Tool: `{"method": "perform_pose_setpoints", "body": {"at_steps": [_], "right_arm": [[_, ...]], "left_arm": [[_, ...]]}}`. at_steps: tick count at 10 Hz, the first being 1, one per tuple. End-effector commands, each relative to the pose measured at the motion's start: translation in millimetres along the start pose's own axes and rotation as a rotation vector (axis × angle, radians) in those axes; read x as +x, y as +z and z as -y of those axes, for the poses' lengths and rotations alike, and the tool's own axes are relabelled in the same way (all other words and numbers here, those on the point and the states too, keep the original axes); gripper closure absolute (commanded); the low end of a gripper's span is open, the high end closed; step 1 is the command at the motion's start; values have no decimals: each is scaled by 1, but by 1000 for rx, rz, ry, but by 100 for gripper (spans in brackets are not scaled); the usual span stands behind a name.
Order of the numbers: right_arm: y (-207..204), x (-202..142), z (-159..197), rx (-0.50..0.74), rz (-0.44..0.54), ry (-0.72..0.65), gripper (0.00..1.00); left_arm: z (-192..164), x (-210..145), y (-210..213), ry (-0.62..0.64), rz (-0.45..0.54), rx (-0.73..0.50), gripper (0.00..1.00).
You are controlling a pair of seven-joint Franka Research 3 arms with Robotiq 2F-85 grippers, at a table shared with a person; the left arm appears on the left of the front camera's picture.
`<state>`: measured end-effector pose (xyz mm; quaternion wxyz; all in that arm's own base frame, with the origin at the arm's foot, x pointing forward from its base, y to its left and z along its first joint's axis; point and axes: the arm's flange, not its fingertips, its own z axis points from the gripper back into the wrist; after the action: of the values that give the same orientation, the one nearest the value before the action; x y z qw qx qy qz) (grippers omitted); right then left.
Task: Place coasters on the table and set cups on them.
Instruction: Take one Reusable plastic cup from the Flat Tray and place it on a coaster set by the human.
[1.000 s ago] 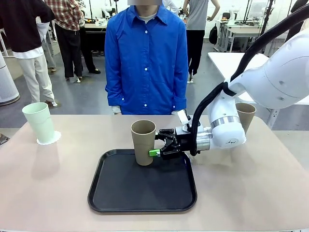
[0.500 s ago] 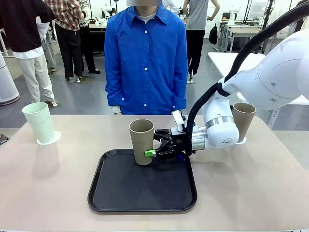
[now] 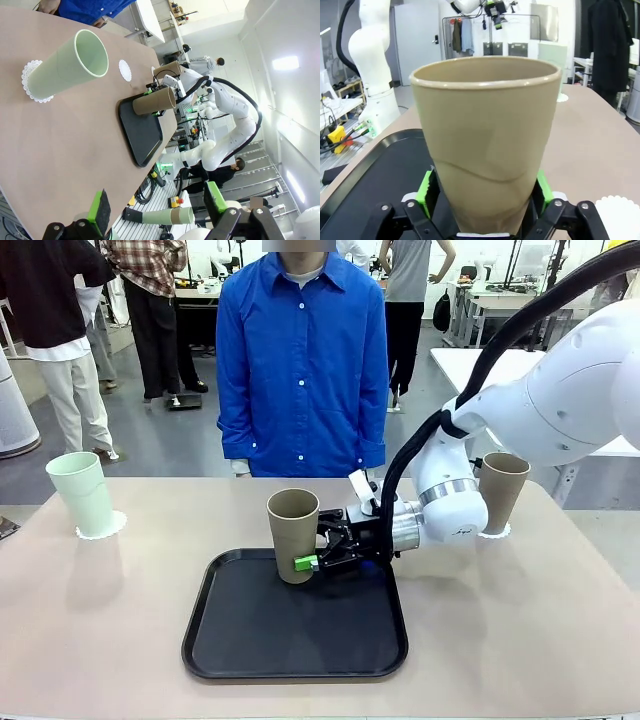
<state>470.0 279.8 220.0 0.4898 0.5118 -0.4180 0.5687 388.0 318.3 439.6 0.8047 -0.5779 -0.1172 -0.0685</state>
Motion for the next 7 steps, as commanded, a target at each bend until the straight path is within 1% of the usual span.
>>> {"method": "perform_pose_setpoints", "body": {"at_steps": [1,2,3,4,5,7], "right_arm": [[-4,-5,5,28,-26,53,59],[-3,-5,5,24,-20,53,100],[-2,-5,5,21,-20,49,65],[-2,-4,4,18,-17,48,100],[0,1,2,-5,-2,19,100],[8,34,-7,-31,27,-45,100]], "left_arm": [[2,-1,2,-7,-3,-4,0],[2,-1,2,-7,-3,-4,0],[2,-1,2,-7,-3,-4,0],[2,-1,2,-7,-3,-4,0],[2,-1,2,-7,-3,-4,0],[2,-1,2,-7,-3,-4,0]]}}
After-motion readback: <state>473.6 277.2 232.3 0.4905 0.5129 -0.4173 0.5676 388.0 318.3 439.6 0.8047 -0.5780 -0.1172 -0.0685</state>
